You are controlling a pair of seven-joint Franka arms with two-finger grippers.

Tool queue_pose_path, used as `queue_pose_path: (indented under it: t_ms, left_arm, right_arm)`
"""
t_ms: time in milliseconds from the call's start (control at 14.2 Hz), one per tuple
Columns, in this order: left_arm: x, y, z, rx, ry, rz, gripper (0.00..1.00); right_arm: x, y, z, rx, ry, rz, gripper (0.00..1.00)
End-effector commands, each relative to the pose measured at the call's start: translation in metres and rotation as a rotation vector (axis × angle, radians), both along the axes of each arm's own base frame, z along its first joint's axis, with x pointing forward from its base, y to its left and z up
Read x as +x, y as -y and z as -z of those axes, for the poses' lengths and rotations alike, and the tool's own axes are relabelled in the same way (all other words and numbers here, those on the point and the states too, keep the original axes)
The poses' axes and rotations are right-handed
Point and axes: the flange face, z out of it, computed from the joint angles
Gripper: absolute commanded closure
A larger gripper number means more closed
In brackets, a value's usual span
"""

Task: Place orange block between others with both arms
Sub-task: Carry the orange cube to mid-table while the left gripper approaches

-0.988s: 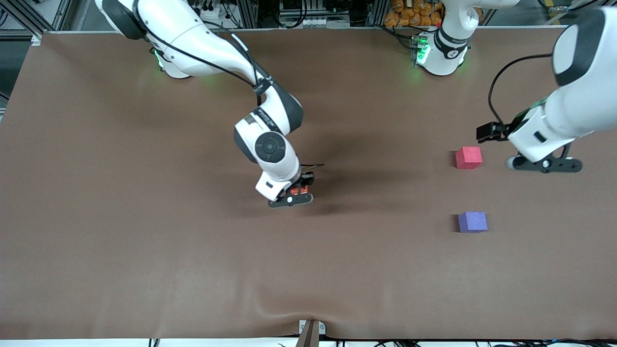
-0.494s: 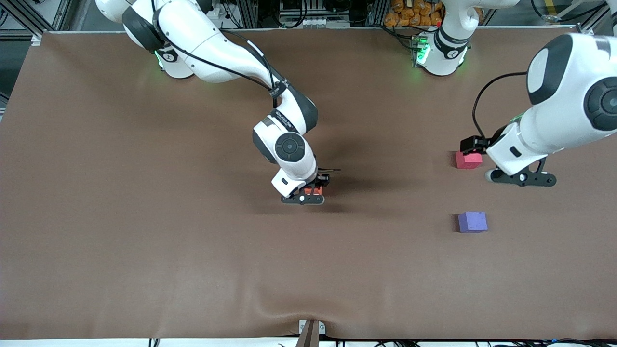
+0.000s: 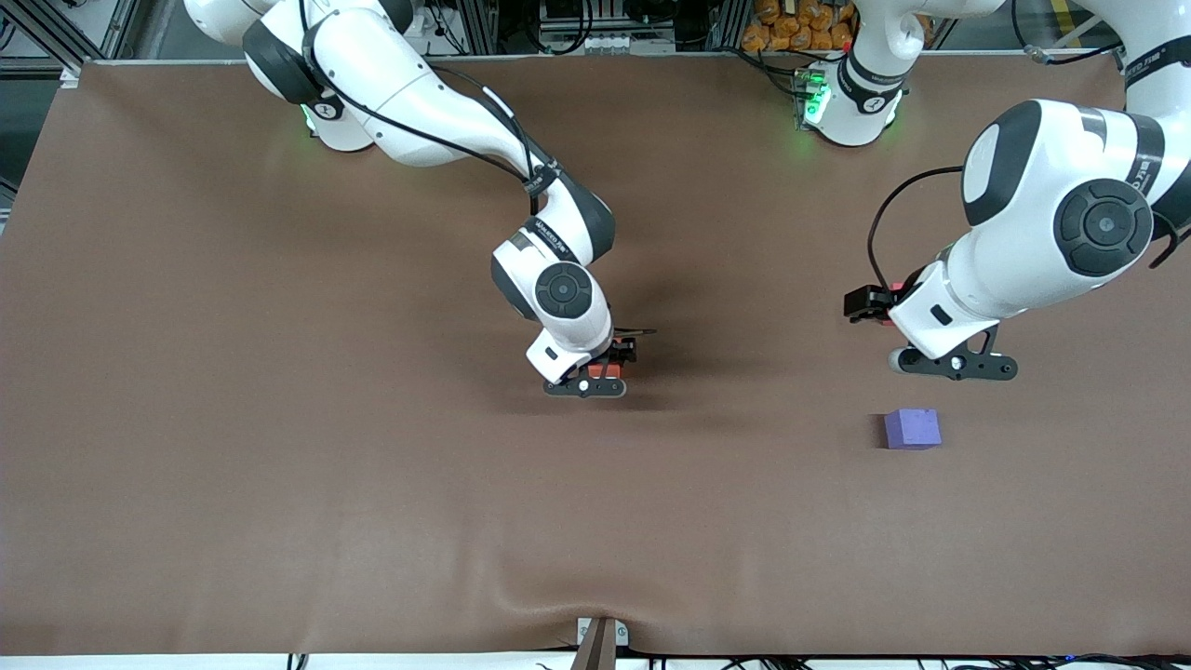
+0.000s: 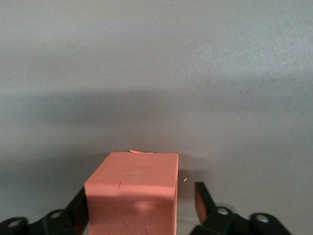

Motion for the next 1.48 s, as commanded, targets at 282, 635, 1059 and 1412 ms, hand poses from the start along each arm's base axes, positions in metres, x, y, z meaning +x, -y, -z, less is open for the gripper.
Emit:
queue_pose_path:
  t_ms: [282,635,1059,1412]
  left_arm:
    - [-0.005,0.094,0.009,-0.002,0.025,-0.014,0.00]
    - [-0.012,0.151,0.032,-0.018,0.052,0.044,0.00]
    - [-0.021,0.247,0.081,-0.059,0.121,0.132,0.00]
    - [-0.033,0.305,0.136,-0.101,0.181,0.147,0.00]
  right_arm:
    - [0.019,0.015,-0.062,0.005,-0.014,0.052,0.00]
    - [0.068,0.124,-0.123,-0.053,-0.088,0.016,0.00]
    - [0.092,0.314,-0.193,-0.051,-0.103,-0.065,0.00]
    - [0.079,0.480,-0.249,-0.069,-0.084,-0.110,0.00]
